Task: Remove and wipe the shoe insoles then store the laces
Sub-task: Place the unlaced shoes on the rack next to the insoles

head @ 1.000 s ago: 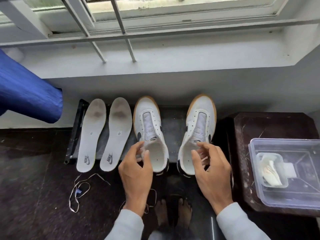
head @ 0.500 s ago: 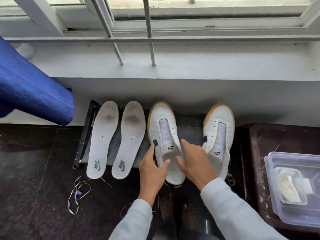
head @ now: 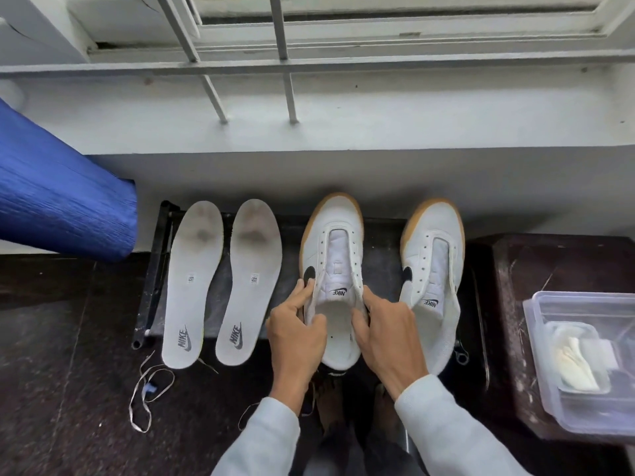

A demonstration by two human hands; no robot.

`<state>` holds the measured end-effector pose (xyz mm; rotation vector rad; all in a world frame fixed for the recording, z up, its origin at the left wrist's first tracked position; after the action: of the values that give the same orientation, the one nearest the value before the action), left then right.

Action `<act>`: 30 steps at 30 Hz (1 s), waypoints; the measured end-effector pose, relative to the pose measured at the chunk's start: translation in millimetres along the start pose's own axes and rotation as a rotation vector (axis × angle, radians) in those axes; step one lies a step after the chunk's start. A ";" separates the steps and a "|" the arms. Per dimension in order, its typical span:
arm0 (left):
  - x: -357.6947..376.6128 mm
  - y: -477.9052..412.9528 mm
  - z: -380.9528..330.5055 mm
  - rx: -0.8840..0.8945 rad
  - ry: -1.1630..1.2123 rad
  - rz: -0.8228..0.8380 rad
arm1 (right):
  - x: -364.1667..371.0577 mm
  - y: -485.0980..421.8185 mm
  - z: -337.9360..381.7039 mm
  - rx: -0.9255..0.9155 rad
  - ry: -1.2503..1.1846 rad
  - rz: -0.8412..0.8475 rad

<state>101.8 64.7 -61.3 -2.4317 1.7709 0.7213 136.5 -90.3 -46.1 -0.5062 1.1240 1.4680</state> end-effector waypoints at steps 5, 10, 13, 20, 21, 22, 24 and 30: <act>2.8 -4.7 2.8 0.014 -0.013 0.037 | 10.9 -0.8 -6.1 0.043 0.011 0.033; 4.0 -2.9 9.4 0.045 -0.029 0.021 | 12.1 1.3 -4.4 0.065 0.012 0.050; 1.5 0.5 8.4 0.074 -0.034 -0.014 | 1.7 6.0 1.1 0.043 0.016 0.077; 19.0 34.3 -74.6 0.414 -0.062 -0.116 | -100.6 23.6 -61.5 0.213 -0.387 -0.304; 32.9 37.2 -79.7 0.419 -0.070 -0.063 | -100.7 20.5 -76.5 0.267 -0.344 -0.275; 47.5 39.4 -82.8 0.419 -0.090 -0.004 | -97.5 16.9 -88.9 0.307 -0.294 -0.225; 75.7 41.3 -83.7 0.409 -0.126 0.108 | -90.2 10.8 -103.4 0.348 -0.241 -0.134; 127.6 35.7 -66.4 0.327 -0.269 0.276 | -78.2 -4.0 -112.5 0.313 -0.186 -0.109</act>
<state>121.9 -81.1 -44.2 -1.8161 1.9513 0.6753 127.9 -226.6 -33.4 -0.2041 1.1323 1.1909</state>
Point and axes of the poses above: each hand's wrist, its own y-axis away from the middle knuckle, its own x-axis out of the palm, z = x × y, the point moved 9 cm from there along -y, towards the middle knuckle, and after that the axes turned 15 degrees about x, right-handed, at the moved point
